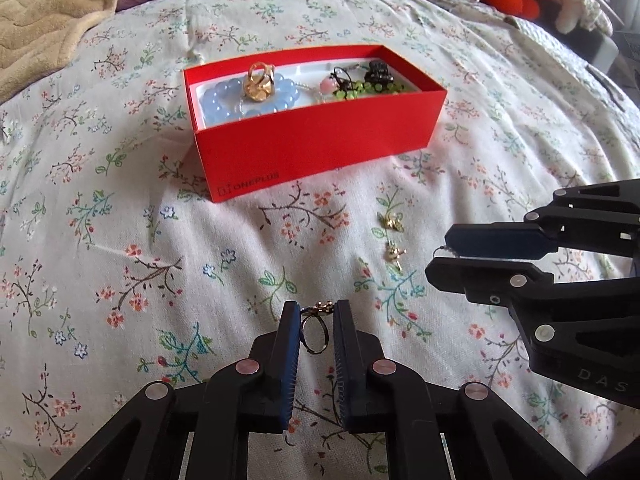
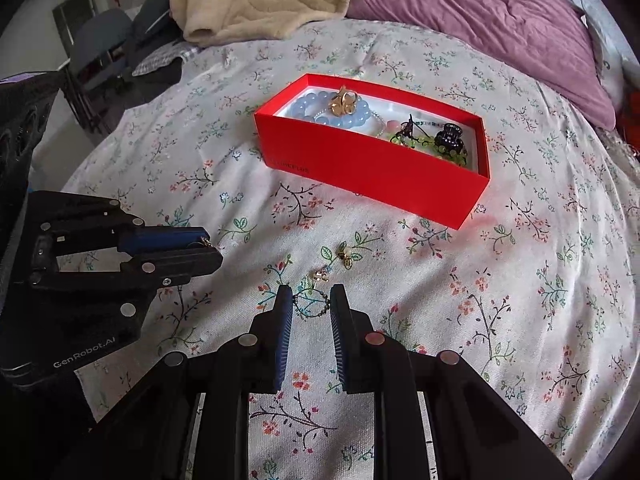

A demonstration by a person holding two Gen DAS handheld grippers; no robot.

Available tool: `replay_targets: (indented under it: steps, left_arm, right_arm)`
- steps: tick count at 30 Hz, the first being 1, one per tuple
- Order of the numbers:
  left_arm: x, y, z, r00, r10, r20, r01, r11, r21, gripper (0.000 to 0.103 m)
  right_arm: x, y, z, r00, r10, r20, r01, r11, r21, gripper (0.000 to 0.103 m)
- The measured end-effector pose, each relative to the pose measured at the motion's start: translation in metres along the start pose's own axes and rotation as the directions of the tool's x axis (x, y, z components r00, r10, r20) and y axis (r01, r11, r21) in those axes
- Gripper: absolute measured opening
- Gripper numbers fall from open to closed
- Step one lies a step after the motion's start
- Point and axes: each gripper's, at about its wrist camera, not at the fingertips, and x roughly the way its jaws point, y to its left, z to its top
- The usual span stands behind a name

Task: Organize jewelry
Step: 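Carry the small ring and earring over the red box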

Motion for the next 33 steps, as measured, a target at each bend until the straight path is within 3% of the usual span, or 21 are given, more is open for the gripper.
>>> replay_targets:
  steps: [22, 33]
  left_arm:
    - [-0.020, 0.013, 0.060, 0.994, 0.031, 0.103, -0.025, 0.998, -0.064, 0.011]
    - [-0.004, 0.018, 0.092, 0.991, 0.053, 0.124, -0.035, 0.989, -0.142, 0.011]
  right_arm:
    - [-0.026, -0.017, 0.041, 0.994, -0.040, 0.097, 0.034, 0.997, 0.067, 0.021]
    - [-0.027, -0.045, 0.069, 0.987, -0.077, 0.139, 0.055, 0.985, 0.161, 0.021]
